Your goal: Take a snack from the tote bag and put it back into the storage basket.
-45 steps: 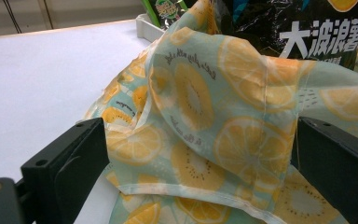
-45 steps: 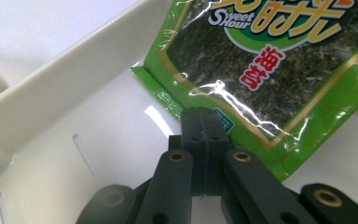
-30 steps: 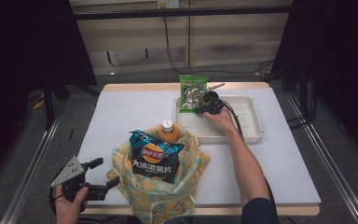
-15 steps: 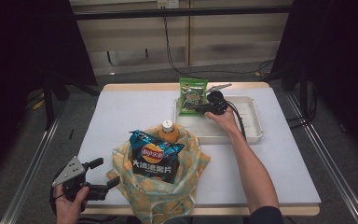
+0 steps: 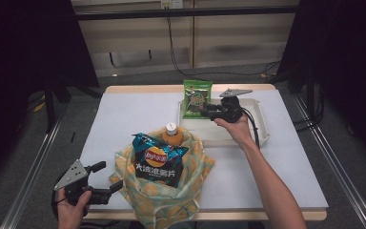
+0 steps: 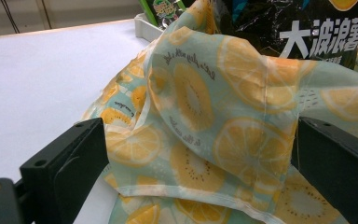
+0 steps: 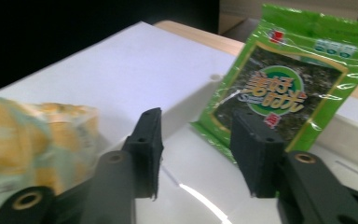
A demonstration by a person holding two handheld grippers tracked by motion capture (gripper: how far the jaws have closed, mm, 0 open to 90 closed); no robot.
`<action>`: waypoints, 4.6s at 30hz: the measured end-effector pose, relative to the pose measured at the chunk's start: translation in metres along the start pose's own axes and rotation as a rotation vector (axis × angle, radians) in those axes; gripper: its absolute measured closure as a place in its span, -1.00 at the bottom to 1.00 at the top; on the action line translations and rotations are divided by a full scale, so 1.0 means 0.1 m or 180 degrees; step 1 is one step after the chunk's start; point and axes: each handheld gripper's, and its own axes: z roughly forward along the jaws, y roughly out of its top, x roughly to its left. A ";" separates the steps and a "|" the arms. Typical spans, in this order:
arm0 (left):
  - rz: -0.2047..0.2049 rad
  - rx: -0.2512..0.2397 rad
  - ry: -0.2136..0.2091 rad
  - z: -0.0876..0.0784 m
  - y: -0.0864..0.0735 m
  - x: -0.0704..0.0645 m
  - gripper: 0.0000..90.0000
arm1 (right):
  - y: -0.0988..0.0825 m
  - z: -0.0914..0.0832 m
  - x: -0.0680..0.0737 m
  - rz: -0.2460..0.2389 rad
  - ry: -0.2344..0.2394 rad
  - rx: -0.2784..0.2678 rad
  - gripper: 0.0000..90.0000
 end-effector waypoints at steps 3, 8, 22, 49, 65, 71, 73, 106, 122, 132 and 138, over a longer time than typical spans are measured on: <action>0.0010 -0.0013 -0.0029 0.00 0.00 0.00 -0.93 | -0.02 -0.11 0.11 -0.0054 0.0039 -0.0038 0.07; 0.0008 -0.0008 0.0017 -0.02 0.00 -0.02 -0.93 | -0.07 -0.29 0.28 -0.0082 0.0131 -0.0123 0.01; 0.0072 -0.0007 -0.0068 -0.02 0.06 -0.17 -0.93 | -0.21 -0.72 0.73 -0.0097 0.0314 -0.0221 -0.18; -0.0002 -0.0033 -0.0212 0.15 0.19 -0.33 -0.93 | -0.23 -0.81 1.50 -0.0195 0.0999 -0.0177 -0.37; 0.0088 0.0092 -0.0204 0.17 0.13 -0.35 -0.94 | -0.12 -0.46 1.64 -0.0174 0.1209 -0.0053 -0.40; 0.0098 0.0095 -0.0217 0.17 0.13 -0.34 -0.94 | -0.14 -0.33 1.70 -0.0142 0.1270 0.0046 -0.37; 0.0101 0.0084 -0.0221 0.17 0.13 -0.35 -0.94 | -0.17 -0.31 1.71 -0.0110 0.1267 0.0077 -0.34; 0.0099 0.0074 -0.0238 0.12 0.12 -0.36 -0.94 | -0.20 -0.38 1.84 -0.0240 0.1335 -0.0135 0.85; 0.0125 0.0087 -0.0233 0.13 0.12 -0.35 -0.93 | -0.10 -0.53 1.85 -0.0299 0.1339 -0.0359 0.92; 0.0115 0.0118 -0.0204 0.13 0.12 -0.36 -0.94 | -0.03 -0.63 1.81 -0.0269 0.1310 -0.0485 0.92; 0.0109 0.0097 -0.0234 0.14 0.12 -0.35 -0.94 | 0.04 -0.73 1.77 -0.0265 0.1261 -0.0623 0.93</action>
